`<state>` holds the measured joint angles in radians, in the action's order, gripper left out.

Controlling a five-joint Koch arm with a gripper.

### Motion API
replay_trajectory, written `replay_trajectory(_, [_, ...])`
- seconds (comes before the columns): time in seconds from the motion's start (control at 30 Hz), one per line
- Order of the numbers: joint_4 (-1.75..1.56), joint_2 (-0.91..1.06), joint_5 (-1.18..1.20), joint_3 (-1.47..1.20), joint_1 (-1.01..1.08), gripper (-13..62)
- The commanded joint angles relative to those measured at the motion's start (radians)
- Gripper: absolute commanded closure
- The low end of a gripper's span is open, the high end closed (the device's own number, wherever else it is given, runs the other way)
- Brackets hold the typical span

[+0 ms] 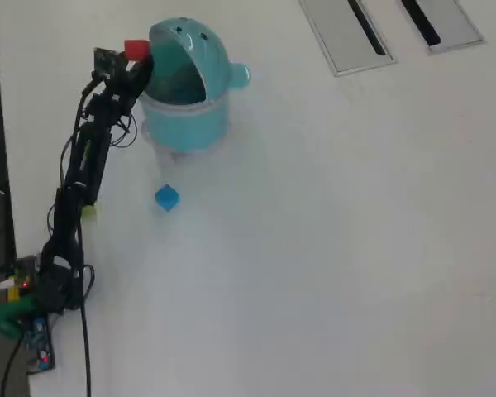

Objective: Grasp RGB lego blocks and put them in the bin one by one.

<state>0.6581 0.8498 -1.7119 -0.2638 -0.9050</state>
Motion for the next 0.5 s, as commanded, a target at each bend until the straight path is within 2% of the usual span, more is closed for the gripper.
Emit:
replay_trajectory(0.0, [-0.008,0.012,0.006,0.098,0.009,39.0])
replay_trajectory(0.27, [-0.006,-0.003,0.006,0.103,0.055,36.5])
replay_trajectory(0.37, [0.034,0.002,-0.032,0.112,0.071,29.3])
replay_trajectory(0.47, [0.037,0.005,-0.035,0.114,0.075,26.7])
